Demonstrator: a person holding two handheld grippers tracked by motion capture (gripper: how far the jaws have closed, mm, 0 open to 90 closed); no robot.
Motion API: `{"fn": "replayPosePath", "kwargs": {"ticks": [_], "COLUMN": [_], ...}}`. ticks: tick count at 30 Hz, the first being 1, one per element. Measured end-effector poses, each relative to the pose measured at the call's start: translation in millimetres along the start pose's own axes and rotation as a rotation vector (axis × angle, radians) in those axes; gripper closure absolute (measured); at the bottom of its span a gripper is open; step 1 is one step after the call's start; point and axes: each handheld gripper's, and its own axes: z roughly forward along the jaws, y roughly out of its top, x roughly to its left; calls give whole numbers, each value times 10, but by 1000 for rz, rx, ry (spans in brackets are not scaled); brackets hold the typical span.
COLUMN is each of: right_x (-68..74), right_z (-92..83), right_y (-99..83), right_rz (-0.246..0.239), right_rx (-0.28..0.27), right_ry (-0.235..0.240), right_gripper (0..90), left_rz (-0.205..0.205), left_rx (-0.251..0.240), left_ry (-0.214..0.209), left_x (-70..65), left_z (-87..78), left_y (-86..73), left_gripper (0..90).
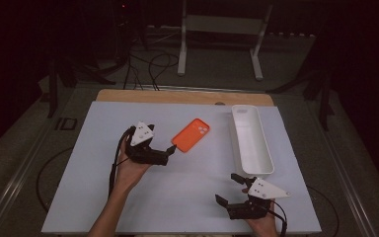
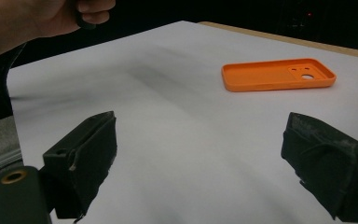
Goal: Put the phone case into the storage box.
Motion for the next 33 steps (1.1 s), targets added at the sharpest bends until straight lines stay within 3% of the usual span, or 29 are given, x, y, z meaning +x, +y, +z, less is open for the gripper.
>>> {"fn": "replayPosePath", "kwargs": {"ticks": [15,24,33], "right_x": [6,5,7], "right_z": [7,5,15], "right_y": [3,4,3], "right_rz": [-3,-3,1], "right_rx": [1,1,1], "right_ry": [-4,-4,0], "right_gripper": [104,104,104], "left_rz": [-14,-2,-16], "left_rx": [20,53,85], "left_ry": [18,20,12], "left_x": [27,36,73], "left_z": [228,365,507], "left_y": [11,21,-8], "left_gripper": [0,0,0]}}
